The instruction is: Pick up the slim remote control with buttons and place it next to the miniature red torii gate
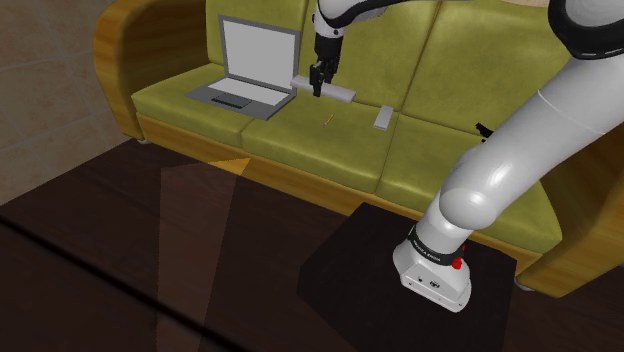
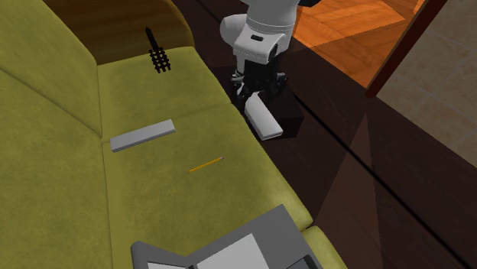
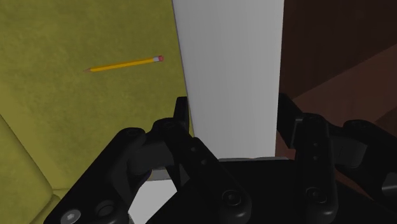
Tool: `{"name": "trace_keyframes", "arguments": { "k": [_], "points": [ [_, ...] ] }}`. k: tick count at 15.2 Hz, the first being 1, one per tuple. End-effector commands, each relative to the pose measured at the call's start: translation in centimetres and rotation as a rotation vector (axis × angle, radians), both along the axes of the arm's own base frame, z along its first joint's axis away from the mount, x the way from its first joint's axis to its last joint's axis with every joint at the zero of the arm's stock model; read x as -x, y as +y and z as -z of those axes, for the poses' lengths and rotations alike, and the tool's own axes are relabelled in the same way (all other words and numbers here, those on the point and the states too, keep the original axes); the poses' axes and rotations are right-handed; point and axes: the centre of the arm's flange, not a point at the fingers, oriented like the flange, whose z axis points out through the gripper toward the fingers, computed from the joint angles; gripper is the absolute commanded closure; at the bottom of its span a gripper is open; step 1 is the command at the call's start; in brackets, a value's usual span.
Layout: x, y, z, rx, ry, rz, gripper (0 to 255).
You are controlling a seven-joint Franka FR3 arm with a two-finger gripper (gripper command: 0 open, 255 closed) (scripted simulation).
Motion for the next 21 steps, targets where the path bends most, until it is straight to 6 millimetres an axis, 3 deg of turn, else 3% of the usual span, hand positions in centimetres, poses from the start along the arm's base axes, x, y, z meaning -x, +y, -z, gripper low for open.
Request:
{"name": "trace_keyframes", "arguments": {
  "k": [1,8,21],
  "points": [
    [0.1,0.0,-1.0,0.0,0.0,0.0,255],
    [0.1,0.0,-4.3,0.0,0.0,0.0,255],
    [13.4,-10.9,-4.3,0.0,0.0,0.0,255]
  ]
}}
